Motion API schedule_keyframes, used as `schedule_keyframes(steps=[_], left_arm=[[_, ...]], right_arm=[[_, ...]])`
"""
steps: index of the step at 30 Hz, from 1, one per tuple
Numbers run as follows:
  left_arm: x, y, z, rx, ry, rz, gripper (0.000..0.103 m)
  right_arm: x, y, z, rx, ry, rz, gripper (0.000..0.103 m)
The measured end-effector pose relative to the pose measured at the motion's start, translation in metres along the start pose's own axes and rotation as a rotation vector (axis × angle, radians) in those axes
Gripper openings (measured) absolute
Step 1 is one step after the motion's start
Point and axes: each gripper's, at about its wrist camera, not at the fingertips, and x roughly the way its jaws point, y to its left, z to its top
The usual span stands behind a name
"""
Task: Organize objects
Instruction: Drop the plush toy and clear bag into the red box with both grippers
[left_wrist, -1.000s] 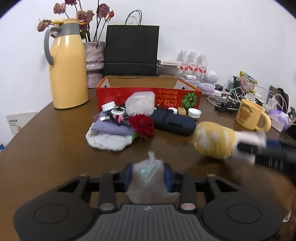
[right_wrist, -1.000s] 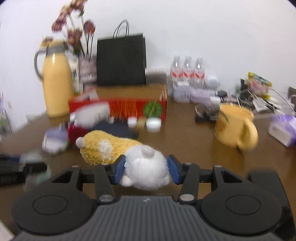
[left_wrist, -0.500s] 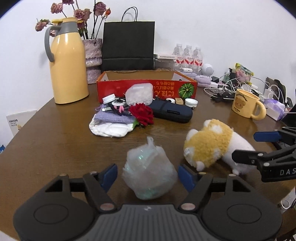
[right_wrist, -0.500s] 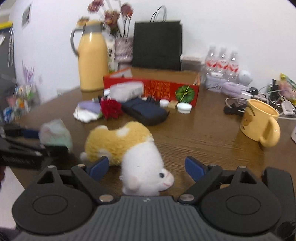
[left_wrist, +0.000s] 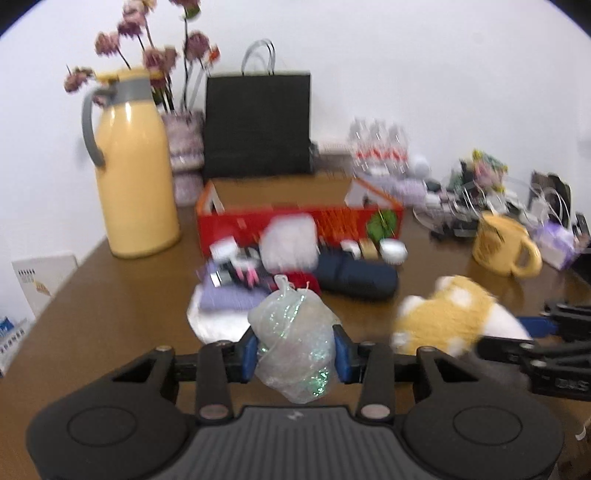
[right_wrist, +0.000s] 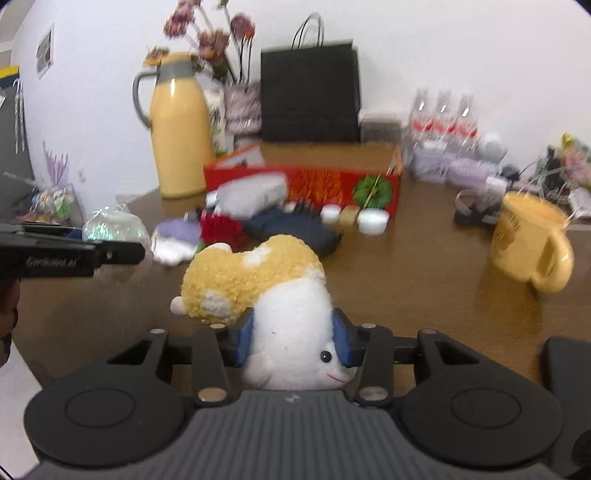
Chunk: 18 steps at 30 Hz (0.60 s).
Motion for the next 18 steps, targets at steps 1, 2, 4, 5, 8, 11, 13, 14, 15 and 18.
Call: schedule_keyframes(steps=[1, 2, 4, 5, 8, 11, 13, 14, 15, 18], left_arm=[[0.002, 0.002, 0.007, 0.002, -0.017, 0.011, 0.038], [0.004, 0.006, 0.015, 0.001, -0.034, 0.022, 0.038], [0.011, 0.013, 0.035, 0.002, -0.062, 0.033, 0.038], [0.015, 0.018, 0.047, -0.002, -0.079, 0.027, 0.038], [0.039, 0.033, 0.097, -0.005, -0.115, -0.002, 0.038], [0.085, 0.042, 0.16, -0.011, -0.077, -0.033, 0.038], [0.124, 0.044, 0.197, -0.03, -0.036, -0.041, 0.039], [0.147, 0.042, 0.213, -0.027, -0.009, -0.035, 0.039], [0.169, 0.039, 0.226, -0.019, 0.009, -0.018, 0.039], [0.242, 0.032, 0.254, 0.0, 0.09, 0.031, 0.039]], right_arm=[[-0.005, -0.002, 0.005, 0.005, -0.024, -0.012, 0.043], [-0.01, -0.005, 0.011, 0.014, -0.052, -0.024, 0.043], [-0.017, -0.015, 0.027, 0.042, -0.113, -0.045, 0.043], [-0.019, -0.022, 0.038, 0.06, -0.138, -0.057, 0.043], [-0.013, -0.044, 0.081, 0.085, -0.203, -0.093, 0.043], [0.011, -0.071, 0.132, 0.137, -0.227, -0.097, 0.044], [0.046, -0.089, 0.171, 0.182, -0.206, -0.087, 0.044], [0.068, -0.099, 0.189, 0.218, -0.179, -0.081, 0.044], [0.094, -0.111, 0.207, 0.264, -0.15, -0.073, 0.044], [0.176, -0.136, 0.24, 0.366, -0.033, -0.089, 0.044]])
